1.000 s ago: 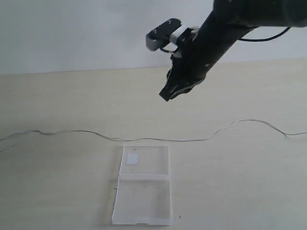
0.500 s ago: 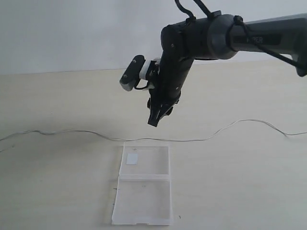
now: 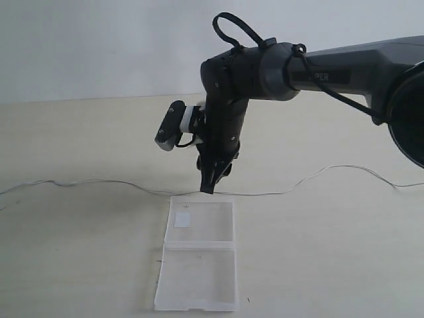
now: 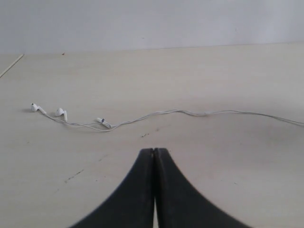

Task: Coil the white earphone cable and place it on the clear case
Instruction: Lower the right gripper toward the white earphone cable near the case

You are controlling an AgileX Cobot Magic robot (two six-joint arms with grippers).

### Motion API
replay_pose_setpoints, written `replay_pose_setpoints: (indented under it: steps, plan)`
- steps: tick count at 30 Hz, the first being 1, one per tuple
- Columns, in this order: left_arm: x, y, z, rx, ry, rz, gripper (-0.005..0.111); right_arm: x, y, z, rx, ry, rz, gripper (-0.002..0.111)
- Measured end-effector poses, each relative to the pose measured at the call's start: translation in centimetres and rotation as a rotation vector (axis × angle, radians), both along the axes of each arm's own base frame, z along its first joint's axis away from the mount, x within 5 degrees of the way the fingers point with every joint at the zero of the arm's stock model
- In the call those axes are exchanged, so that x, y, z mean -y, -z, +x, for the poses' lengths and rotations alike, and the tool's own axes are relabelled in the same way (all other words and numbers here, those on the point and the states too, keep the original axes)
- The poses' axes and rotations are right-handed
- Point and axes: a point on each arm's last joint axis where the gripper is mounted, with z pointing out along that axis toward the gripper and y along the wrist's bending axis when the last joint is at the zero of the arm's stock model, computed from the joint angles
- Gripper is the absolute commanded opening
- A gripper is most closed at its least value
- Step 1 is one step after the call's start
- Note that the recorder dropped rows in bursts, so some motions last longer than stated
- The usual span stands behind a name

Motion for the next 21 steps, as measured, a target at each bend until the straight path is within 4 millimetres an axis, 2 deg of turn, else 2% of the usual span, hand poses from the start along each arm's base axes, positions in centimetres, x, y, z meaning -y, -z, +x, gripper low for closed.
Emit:
replay_pose_setpoints:
  steps: [6,15,21]
  plan:
    - [0.0,0.0,0.0,0.0,0.0,0.0,0.0,-0.3,0.1,-0.2,-0.003,-0.011,-0.003,0.041]
    - [0.0,0.0,0.0,0.0,0.0,0.0,0.0,-1.2,2.2,-0.8,-0.04,-0.033,-0.029,0.041]
    - [0.0,0.0,0.0,0.0,0.0,0.0,0.0,-1.6,2.4,-1.1,-0.046,-0.043,-0.035,0.041]
